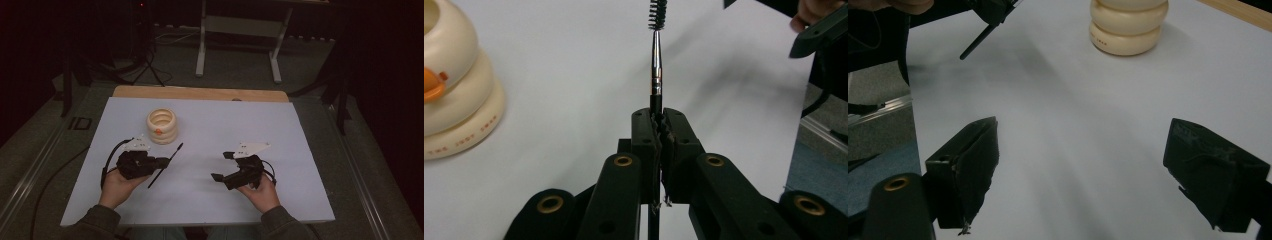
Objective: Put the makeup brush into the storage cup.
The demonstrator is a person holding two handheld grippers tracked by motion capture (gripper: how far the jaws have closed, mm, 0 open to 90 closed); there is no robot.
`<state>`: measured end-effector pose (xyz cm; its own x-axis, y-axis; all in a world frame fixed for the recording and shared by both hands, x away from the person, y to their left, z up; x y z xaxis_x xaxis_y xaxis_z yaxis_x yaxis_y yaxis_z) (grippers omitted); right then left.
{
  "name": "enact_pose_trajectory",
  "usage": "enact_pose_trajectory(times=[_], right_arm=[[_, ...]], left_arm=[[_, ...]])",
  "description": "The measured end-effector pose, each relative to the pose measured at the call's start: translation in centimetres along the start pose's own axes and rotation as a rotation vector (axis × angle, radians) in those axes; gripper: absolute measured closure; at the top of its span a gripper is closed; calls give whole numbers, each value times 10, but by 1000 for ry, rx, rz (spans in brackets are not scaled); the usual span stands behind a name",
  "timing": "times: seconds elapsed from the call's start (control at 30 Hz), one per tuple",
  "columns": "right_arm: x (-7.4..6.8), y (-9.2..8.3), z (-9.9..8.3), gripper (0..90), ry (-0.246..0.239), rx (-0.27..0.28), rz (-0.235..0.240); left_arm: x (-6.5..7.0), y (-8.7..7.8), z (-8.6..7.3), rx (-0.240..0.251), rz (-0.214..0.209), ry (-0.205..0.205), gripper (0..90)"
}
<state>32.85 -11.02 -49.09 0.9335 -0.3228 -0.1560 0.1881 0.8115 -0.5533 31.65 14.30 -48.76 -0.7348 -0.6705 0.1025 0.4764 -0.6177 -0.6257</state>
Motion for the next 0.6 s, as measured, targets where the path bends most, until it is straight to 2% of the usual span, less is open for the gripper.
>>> enact_pose_trajectory(times=[0.23,0.6], right_arm=[[-2,7,5,146,7,4,20],[-8,22,9,146,-9,-10,55]], left_arm=[[6,2,6,15,-14,13,861],[13,2,14,39,-34,25,861]])
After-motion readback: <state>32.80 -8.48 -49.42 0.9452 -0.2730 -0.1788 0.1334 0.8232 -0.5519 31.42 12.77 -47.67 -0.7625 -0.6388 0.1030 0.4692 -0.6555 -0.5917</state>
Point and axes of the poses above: each handheld gripper's, and its own axes: y roughly forward along the jaws, z roughly out of its top, x roughly to its right, the point moved 6 cm from there along y, roughly forward along the jaws, and after that the axes turned 7 degrees about z, right-handed, at the moved point
